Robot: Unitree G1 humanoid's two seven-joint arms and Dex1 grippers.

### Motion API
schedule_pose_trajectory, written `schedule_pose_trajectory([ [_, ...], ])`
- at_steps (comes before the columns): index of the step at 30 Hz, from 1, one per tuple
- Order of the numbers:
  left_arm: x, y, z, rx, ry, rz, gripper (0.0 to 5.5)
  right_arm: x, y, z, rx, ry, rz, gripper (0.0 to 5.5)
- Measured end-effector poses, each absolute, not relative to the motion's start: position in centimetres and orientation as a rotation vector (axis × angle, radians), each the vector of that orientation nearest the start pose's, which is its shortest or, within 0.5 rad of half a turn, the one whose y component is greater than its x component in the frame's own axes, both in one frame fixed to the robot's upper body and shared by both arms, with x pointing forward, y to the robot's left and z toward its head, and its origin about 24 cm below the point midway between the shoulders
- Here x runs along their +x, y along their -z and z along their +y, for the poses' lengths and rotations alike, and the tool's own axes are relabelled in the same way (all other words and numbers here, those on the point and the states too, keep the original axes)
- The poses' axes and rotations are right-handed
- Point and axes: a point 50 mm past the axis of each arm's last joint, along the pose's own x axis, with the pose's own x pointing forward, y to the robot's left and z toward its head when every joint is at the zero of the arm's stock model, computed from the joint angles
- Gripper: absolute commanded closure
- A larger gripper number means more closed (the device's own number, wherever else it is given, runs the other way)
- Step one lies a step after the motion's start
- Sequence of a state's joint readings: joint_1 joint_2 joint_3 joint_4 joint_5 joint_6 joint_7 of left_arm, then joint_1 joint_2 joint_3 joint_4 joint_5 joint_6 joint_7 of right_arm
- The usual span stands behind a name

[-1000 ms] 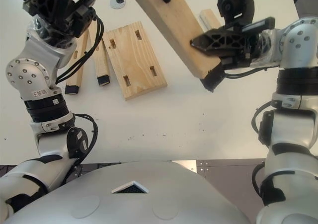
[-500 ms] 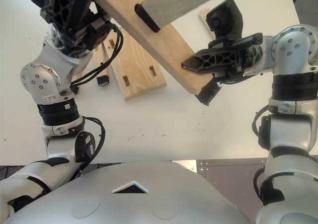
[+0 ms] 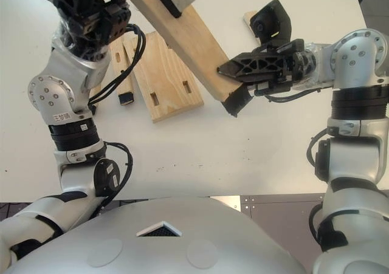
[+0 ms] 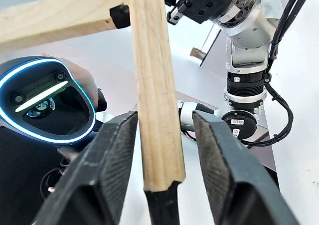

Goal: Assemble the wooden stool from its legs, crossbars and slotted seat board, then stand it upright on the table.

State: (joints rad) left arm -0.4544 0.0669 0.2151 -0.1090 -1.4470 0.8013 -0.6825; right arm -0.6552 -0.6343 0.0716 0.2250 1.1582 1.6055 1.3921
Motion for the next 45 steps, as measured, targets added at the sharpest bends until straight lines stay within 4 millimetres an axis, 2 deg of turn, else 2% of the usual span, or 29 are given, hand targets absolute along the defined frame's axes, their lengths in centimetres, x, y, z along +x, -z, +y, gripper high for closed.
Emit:
schedule_pose_trajectory([
  [3,27.4,-19.1,11.2,-1.195,1.359,-0.264,3.35,26.2,-15.4,-16.5,1.018,-1.672,0.883,2.84],
  [6,28.5,-19.3,12.9,-1.1,1.226,-0.305,3.46,27.1,-11.7,-16.8,0.763,-1.438,0.882,2.84],
  [8,28.9,-19.8,14.8,-0.975,1.16,-0.318,3.61,28.3,-9.4,-18.2,0.57,-1.219,0.841,2.84],
  [12,28.9,-20.6,16.8,-0.88,1.097,-0.332,3.62,31.2,-9.5,-18.7,0.451,-1.011,0.611,2.84],
  [15,29.4,-20.1,17.5,-0.84,1.014,-0.332,3.65,32.9,-10.1,-18.8,0.4,-0.888,0.485,2.84],
  [19,30.2,-17.3,17.6,-0.681,0.758,-0.302,3.7,34.0,-10.2,-18.9,0.28,-0.746,0.352,2.84],
  [22,29.3,-14.5,17.1,-0.539,0.574,-0.278,3.8,34.6,-10.9,-19.1,0.208,-0.641,0.212,2.84],
  [25,28.2,-12.9,16.8,-0.484,0.405,-0.261,4.12,34.9,-11.4,-19.8,0.129,-0.554,0.127,2.84],
  [27,27.7,-12.7,16.7,-0.441,0.295,-0.27,4.36,35.1,-11.4,-20.0,0.113,-0.499,0.081,2.84],
  [31,27.3,-12.6,16.7,-0.33,0.166,-0.292,5.02,34.6,-10.6,-20.6,0.09,-0.427,0.061,2.84],
  [34,27.4,-12.5,16.7,-0.314,0.136,-0.293,5.47,34.3,-9.9,-20.7,0.093,-0.41,0.071,2.84],
  [36,27.5,-12.1,16.7,-0.319,0.126,-0.274,5.47,34.1,-9.3,-19.9,0.108,-0.412,0.068,2.84],
  [39,27.8,-11.9,17.6,-0.256,0.12,-0.218,5.47,33.6,-8.7,-20.2,0.1,-0.384,0.077,2.84],
  [41,29.0,-11.6,18.5,-0.181,0.121,-0.091,5.47,33.3,-8.4,-20.3,0.085,-0.359,0.079,2.84],
  [43,30.6,-11.2,19.3,-0.13,0.128,0.059,5.11,32.9,-7.7,-19.6,0.101,-0.349,0.086,2.84],
  [45,32.6,-11.1,19.1,-0.196,0.191,0.215,4.77,32.6,-6.9,-19.0,0.092,-0.344,0.108,2.84],
])
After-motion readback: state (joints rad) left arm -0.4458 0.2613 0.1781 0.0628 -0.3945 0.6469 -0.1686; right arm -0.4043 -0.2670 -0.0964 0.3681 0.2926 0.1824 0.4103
